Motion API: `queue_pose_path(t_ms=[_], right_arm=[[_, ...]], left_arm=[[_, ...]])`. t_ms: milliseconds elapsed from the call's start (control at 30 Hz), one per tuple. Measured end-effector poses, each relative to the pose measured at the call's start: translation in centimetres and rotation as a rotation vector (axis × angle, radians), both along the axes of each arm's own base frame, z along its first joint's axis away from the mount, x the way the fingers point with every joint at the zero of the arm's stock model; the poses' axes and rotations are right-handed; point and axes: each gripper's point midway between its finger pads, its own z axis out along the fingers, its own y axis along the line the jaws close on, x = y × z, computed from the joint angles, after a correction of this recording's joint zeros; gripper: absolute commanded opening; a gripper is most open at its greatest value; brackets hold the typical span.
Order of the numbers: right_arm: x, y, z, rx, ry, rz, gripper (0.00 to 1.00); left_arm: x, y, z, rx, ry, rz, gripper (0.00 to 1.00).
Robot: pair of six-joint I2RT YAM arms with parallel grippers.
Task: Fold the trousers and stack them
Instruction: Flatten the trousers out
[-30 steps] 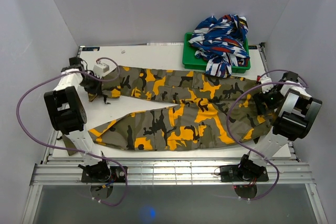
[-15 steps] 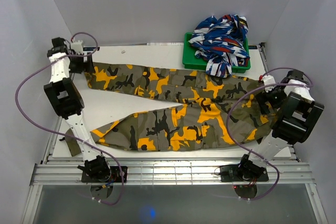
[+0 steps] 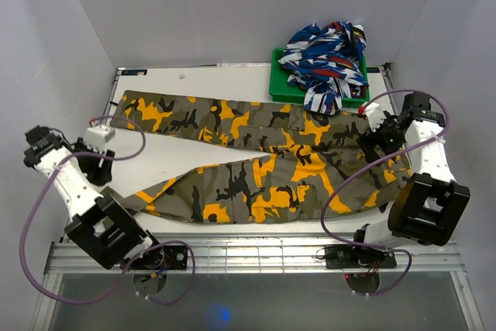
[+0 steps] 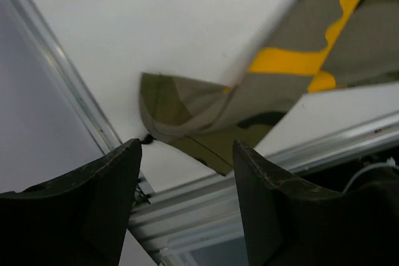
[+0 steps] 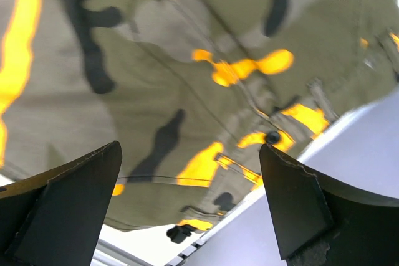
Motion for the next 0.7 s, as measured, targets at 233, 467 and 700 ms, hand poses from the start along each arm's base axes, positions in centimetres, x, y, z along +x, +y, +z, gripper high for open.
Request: queue_pose_path(t_ms=[233, 467, 700], right_arm=[[-1.3, 2.1, -0.4, 0.01, 0.052, 0.053, 0.97], [-4.5, 2.0, -3.2, -0.017, 0.161, 0.061, 0.97], [-5.7, 1.7, -3.6, -0.048, 0.176, 0.064, 0.97]], left_arm=[[-9.6, -1.8, -7.3, 0.04, 0.21, -0.128, 0.66], [-12.3, -2.3, -11.2, 0.143, 0.244, -0.226, 0.74], [-12.2, -1.1, -14.4, 0.209, 0.253, -0.242, 0.65]])
